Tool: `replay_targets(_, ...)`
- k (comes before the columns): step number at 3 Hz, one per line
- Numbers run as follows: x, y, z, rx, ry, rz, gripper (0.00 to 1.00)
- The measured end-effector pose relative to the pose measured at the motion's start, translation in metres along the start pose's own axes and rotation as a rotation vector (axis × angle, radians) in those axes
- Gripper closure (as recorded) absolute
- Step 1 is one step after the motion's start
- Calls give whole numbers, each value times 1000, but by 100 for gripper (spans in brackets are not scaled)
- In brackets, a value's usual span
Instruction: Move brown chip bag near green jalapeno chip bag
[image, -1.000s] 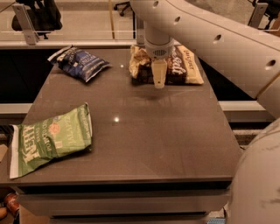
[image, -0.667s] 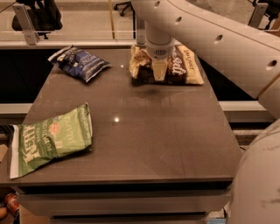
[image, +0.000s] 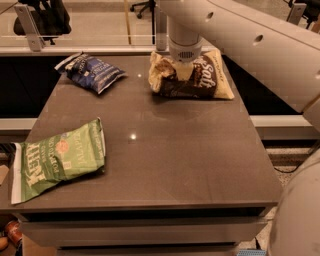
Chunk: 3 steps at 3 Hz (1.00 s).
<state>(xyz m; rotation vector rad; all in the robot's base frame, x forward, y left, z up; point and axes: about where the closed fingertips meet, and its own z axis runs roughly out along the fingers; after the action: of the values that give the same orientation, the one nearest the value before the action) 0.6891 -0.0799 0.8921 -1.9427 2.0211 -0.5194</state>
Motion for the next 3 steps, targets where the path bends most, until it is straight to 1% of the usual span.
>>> replay_targets(1,-4,-5,-11,14,-19,-24,100)
replay_targets(2,-13,-6,-29,14,-58,-88,100)
replay_targets(3,-32,1,-57,-2,-117,-197,100)
